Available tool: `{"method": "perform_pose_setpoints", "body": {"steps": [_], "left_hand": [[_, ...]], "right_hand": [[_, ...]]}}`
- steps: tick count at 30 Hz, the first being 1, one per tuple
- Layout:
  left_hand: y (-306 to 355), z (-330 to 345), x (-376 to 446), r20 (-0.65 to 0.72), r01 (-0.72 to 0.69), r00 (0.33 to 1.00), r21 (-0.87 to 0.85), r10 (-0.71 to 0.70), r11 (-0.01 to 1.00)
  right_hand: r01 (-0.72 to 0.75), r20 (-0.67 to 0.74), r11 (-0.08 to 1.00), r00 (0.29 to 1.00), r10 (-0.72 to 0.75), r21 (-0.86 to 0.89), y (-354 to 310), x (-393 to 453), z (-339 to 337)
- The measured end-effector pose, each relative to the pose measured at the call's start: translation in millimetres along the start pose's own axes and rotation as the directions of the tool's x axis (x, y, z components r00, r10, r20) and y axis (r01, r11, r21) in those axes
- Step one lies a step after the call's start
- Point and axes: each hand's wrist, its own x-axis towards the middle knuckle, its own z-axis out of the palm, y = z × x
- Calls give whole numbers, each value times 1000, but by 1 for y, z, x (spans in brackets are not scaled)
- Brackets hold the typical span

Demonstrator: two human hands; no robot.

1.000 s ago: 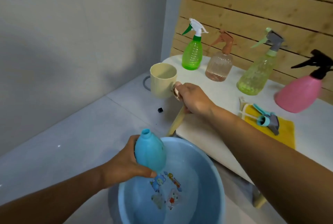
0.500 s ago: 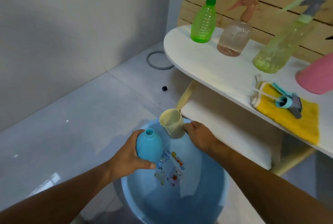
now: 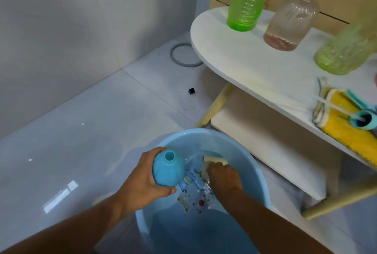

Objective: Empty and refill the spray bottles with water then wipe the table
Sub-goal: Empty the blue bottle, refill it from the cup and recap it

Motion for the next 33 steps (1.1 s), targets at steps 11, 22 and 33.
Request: {"method": "perform_pose_setpoints", "body": {"steps": [11,22,33], "left_hand": [[-1,-9,-10,-103,-14,995,-32,11,999],[5,-19,-28,-89,-29,996,-10,28,1000],[35,6,-28,-26,-35,999,80,38,996]], "right_hand": [[51,40,957,997,-65,285,-69,4,-6],[-246,213,338,968,131,908,-34,-24,-31],[38,-143,302,931,334,952,20,-71,-101]]}}
